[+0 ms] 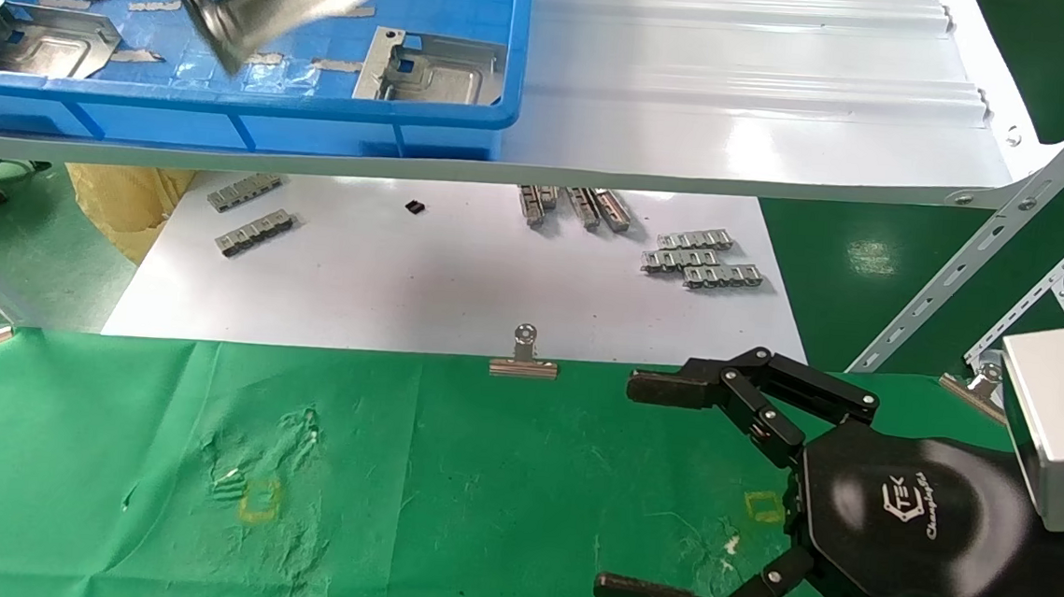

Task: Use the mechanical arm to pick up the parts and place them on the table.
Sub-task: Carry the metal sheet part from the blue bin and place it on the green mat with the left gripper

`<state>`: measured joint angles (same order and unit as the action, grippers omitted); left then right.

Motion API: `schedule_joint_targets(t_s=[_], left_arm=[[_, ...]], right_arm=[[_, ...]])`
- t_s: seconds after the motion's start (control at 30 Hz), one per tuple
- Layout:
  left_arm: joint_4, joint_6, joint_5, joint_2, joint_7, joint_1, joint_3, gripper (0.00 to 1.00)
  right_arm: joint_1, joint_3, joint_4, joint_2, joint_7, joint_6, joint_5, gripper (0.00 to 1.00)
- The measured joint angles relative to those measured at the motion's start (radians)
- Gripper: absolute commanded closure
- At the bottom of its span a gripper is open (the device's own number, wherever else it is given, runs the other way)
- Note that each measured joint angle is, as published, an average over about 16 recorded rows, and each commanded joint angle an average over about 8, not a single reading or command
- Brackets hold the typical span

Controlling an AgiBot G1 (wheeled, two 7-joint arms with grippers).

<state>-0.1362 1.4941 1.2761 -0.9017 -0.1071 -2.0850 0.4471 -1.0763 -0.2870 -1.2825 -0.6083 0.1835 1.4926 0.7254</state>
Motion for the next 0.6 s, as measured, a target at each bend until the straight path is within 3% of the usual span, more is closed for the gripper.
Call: schedule_joint_targets(t_s=[0.2,0.6], left_arm=[[-0.128,0.102,-0.066,0.045,-0.016,0.047,0.021,1.00],[-0.569,0.107,-0.330,0.243,0.008,0.249,0.155,1.00]], right_arm=[[0.000,0.000,0.000,0.000,0.000,0.000,0.000,0.00],[0.000,-0.001,0.000,0.000,-0.001,-0.001,-0.001,0.00]])
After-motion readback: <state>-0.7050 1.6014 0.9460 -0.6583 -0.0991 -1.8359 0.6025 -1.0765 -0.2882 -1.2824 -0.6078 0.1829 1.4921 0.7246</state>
